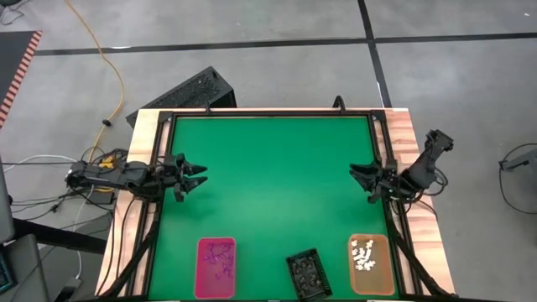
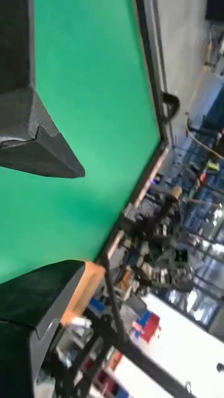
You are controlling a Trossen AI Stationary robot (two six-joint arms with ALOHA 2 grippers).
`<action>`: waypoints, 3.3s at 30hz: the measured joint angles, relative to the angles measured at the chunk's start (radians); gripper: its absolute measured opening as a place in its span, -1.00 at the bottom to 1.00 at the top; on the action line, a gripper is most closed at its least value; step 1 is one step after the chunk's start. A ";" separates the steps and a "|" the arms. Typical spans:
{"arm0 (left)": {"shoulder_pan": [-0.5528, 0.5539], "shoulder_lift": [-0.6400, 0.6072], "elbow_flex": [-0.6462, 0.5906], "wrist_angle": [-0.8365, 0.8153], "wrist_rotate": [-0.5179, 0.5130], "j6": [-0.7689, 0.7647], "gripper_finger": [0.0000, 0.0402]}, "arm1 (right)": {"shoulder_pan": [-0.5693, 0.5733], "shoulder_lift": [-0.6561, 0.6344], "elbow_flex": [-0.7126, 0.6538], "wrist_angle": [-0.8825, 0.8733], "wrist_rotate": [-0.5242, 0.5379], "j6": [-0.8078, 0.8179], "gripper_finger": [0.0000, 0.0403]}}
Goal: Sort Halloween decoration
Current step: Return to Home Position
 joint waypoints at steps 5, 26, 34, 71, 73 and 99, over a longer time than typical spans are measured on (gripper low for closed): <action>0.000 0.005 -0.097 0.128 -0.081 -0.006 0.09 | 0.000 0.002 -0.015 -0.134 -0.001 0.161 -0.20; 0.000 0.003 -0.096 0.117 -0.124 0.065 0.09 | 0.011 0.002 -0.016 -0.329 0.157 0.230 -0.20; 0.000 0.003 -0.096 0.117 -0.123 0.065 0.09 | 0.018 0.002 -0.017 -0.329 0.156 0.176 -0.20; 0.000 0.003 -0.096 0.116 -0.122 0.064 0.09 | 0.018 0.002 -0.019 -0.330 0.153 0.173 -0.20; 0.000 0.003 -0.096 0.116 -0.121 0.064 0.09 | 0.018 0.002 -0.019 -0.330 0.153 0.173 -0.20; 0.000 0.008 -0.096 0.116 -0.122 0.064 0.09 | 0.018 0.003 -0.019 -0.330 0.153 0.173 -0.20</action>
